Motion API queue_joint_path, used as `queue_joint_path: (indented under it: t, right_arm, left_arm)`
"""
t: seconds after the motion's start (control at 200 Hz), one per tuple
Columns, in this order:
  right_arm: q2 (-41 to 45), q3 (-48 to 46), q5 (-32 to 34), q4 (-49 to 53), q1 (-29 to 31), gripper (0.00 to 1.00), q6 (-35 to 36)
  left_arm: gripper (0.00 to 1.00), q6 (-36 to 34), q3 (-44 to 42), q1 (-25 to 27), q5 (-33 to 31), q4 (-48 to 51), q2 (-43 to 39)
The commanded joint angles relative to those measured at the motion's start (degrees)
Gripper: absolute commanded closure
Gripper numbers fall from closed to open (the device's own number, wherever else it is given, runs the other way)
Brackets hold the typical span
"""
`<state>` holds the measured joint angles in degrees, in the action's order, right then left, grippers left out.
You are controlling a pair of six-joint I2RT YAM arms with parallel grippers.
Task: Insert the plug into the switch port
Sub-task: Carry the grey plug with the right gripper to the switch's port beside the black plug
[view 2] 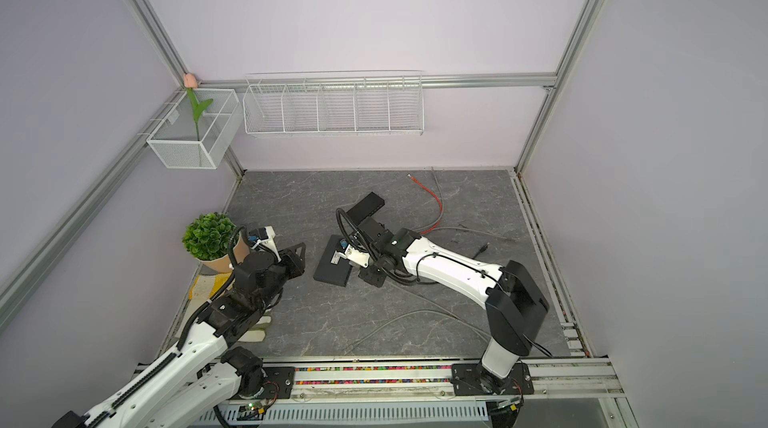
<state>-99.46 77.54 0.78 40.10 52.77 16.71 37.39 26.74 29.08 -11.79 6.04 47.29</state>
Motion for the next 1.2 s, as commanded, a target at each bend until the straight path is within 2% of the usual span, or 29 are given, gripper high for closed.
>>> queue_joint_path:
  t: [0.0,0.22,0.555,0.875,1.195]
  right_arm:
    - [-6.35,3.69,-1.68,7.75,-0.54,0.88,-0.1]
    - [-16.56,11.45,-5.91,12.06,-1.96,0.88,2.1]
    - [-21.89,16.44,-7.89,14.36,-2.5,0.88,3.85]
    - [-22.88,16.77,-8.23,16.51,-2.6,0.89,4.32]
    - [-24.65,18.85,-7.81,16.62,-2.61,0.91,4.53]
  left_arm:
    - [0.66,0.36,-1.47,-3.18,8.16,-5.73,6.16]
    - [0.66,0.86,-0.41,-4.74,10.96,-12.63,19.44]
    - [0.65,1.27,0.87,-5.34,11.59,-15.99,29.19]
    - [0.65,0.78,1.38,-5.98,17.05,-18.25,31.91]
    - [0.65,0.24,1.56,-6.52,18.8,-18.82,35.13]
